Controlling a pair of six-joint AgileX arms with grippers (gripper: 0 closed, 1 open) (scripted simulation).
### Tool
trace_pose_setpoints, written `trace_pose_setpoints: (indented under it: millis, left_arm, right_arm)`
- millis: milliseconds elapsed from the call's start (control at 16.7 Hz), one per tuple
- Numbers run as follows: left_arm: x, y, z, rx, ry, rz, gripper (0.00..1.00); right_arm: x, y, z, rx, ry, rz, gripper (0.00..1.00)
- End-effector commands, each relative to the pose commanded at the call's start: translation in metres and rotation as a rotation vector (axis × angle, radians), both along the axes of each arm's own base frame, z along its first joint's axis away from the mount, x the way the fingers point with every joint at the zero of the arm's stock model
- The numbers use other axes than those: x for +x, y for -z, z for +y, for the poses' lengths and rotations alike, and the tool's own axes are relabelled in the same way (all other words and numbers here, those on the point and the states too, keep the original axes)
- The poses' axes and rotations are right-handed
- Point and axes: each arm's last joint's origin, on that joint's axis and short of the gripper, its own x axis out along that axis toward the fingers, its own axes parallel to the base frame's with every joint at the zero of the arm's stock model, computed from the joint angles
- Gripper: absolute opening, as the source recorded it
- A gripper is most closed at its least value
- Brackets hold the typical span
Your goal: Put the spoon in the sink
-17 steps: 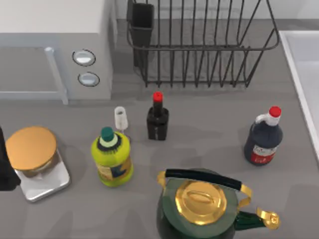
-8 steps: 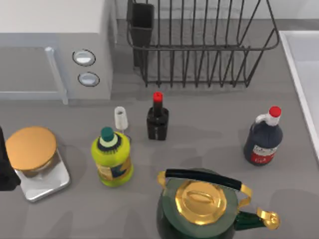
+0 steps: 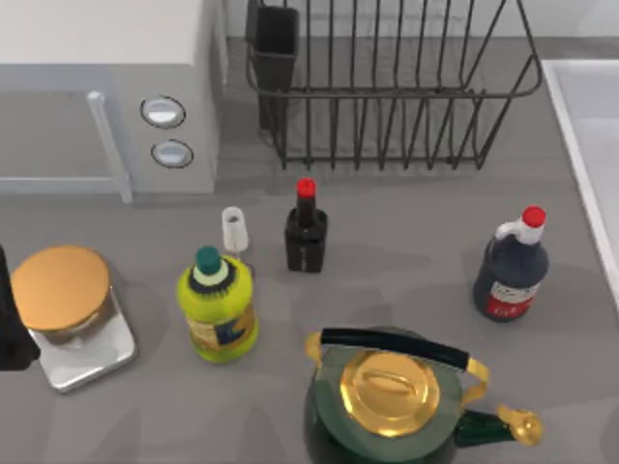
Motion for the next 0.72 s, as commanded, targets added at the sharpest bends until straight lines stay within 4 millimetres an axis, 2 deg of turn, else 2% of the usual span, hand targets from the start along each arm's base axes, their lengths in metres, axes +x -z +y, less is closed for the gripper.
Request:
trace_pose_setpoints:
  millis: [240,420,540,720]
  left_arm:
    - [0.0,0.0,0.0,0.0,0.0,0.0,1.0]
    - [0.0,0.0,0.0,0.0,0.0,0.0,1.0]
    - [0.0,0.0,0.0,0.0,0.0,0.0,1.0]
    - [0.0,0.0,0.0,0.0,0.0,0.0,1.0]
  right_arm:
    - [0.076,-0.007,-0.005,0.0,0.001,0.008,0.0]
    - [0.126,-0.003,0.001,-0.006,-0.002,-0.01,0.0]
    - [0.151,0.002,0.009,-0.01,-0.006,-0.029,0.0]
    - [0.175,0.014,0.024,-0.016,-0.014,-0.052,0.0]
